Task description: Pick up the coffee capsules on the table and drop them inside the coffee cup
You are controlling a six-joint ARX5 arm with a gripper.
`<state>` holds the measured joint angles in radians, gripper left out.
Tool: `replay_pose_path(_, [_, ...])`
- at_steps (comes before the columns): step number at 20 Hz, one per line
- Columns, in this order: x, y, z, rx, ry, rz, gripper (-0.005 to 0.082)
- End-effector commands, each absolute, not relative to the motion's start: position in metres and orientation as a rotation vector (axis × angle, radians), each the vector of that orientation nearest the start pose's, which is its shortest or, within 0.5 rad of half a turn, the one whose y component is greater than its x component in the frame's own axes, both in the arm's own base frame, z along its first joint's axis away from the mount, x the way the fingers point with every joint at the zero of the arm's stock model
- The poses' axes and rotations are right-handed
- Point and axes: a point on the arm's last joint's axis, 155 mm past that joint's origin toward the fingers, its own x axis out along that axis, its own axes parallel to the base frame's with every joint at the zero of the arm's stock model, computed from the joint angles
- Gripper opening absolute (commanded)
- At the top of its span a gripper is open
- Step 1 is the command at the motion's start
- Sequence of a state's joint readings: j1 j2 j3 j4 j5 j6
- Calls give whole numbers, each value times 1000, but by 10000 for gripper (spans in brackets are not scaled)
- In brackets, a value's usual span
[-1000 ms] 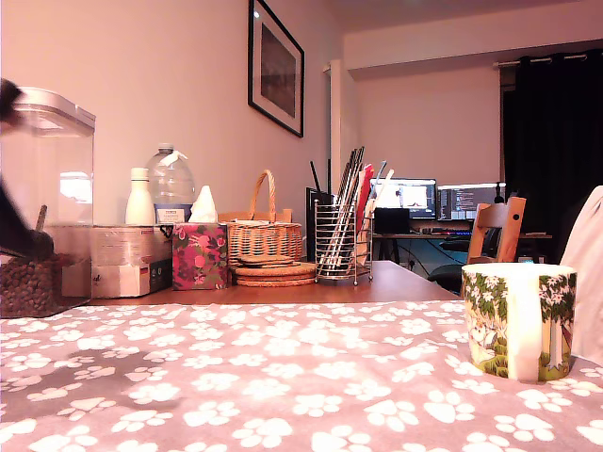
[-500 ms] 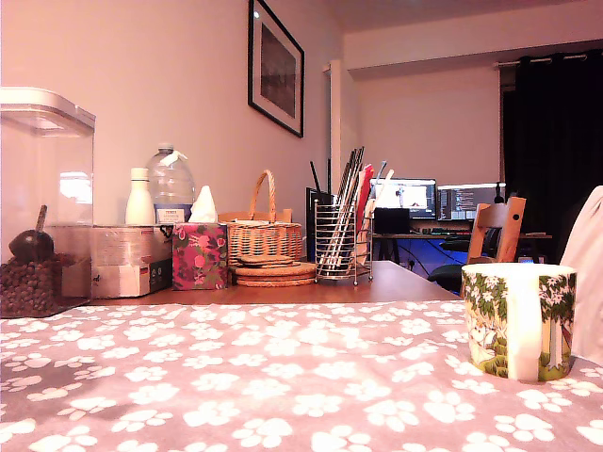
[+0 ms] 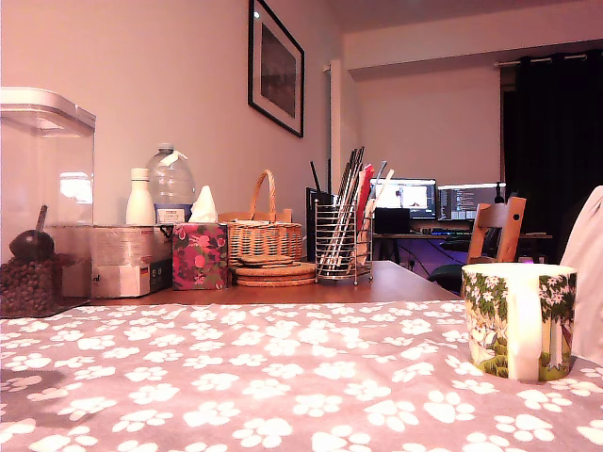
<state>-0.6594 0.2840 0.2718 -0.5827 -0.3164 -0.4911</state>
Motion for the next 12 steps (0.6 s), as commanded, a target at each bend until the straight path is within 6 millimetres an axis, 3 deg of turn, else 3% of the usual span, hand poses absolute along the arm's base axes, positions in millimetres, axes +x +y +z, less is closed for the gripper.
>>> replay_pose_path(1, [203,-84,91,-192,605,-186,-21])
replay_pose_path(5, [202,-84,90,-217,613,-174,57])
replay_pose_path(12, [200,-82,86,-279,637,-144,506])
